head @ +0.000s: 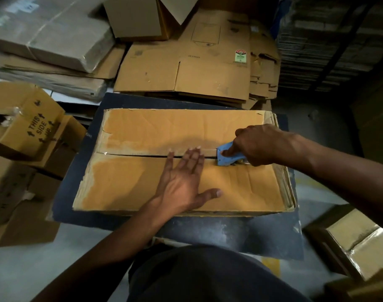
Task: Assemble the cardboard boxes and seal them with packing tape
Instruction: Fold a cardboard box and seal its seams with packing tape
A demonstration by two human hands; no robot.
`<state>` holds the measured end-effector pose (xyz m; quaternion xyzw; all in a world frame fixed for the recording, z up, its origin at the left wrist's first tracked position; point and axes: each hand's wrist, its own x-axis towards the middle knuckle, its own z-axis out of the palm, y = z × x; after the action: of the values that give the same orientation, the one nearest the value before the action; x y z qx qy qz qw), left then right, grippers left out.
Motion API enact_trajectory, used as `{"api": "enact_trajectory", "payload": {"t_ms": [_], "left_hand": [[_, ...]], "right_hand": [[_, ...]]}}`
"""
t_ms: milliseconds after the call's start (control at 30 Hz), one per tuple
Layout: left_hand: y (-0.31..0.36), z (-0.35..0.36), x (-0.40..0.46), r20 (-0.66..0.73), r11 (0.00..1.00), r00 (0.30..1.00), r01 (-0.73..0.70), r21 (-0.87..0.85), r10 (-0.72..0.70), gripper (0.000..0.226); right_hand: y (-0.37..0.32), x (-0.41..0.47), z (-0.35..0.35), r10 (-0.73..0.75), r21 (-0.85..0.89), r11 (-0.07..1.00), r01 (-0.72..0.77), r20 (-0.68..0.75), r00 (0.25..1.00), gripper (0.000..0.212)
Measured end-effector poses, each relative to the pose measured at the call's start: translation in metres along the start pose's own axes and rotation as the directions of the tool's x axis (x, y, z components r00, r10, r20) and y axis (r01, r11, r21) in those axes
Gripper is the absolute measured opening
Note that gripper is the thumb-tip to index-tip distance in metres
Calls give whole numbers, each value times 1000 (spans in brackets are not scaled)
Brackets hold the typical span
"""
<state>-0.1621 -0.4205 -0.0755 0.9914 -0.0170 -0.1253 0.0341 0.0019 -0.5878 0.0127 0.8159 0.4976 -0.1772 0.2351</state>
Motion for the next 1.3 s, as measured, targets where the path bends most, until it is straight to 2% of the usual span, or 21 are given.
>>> {"api": "enact_trajectory", "payload": {"t_ms": [67,133,300,400,500,600,833,967,1067,1167,1300], "left_hand": [[26,3,17,68,998,997,-36,-56,40,118],[41,3,28,55,995,998,-10,-100,15,116],[11,10,12,-145,994,988,42,-98,-56,93],[-29,18,-12,-226,984,959,151,-100,-170,84],[-40,21,-22,-286,974,931,220,-58,-228,79],[-23,15,-9,-278,977,937,211,-24,-209,81],[26,9,32,-269,998,963,-26,-55,11,73],[29,19,36,-132,996,990,46,-75,-55,87],[29,20,36,-70,998,996,52,-27,-54,84],[29,18,35,-60,998,997,55,-31,-57,83],[26,18,33,-71,997,996,51,-59,-55,84]], "right_hand": [[-2,-2,1,-9,0,1000,9,-12,1000,61],[-2,-3,3,-7,-28,1000,6,-38,999,60],[6,-1,6,-38,27,999,40,-80,996,60],[8,-1,10,-51,35,998,53,-74,996,60],[10,1,13,-59,52,997,63,-90,994,61],[11,0,12,-65,55,996,71,-93,994,60],[7,-2,8,-57,46,997,62,-101,993,57],[1,-5,2,-16,47,999,20,-83,996,52],[-3,-2,-3,28,63,998,-25,-42,999,48],[-1,-3,-6,35,45,998,-33,-42,999,47],[6,-13,-4,29,3,1000,-29,34,999,52]]}}
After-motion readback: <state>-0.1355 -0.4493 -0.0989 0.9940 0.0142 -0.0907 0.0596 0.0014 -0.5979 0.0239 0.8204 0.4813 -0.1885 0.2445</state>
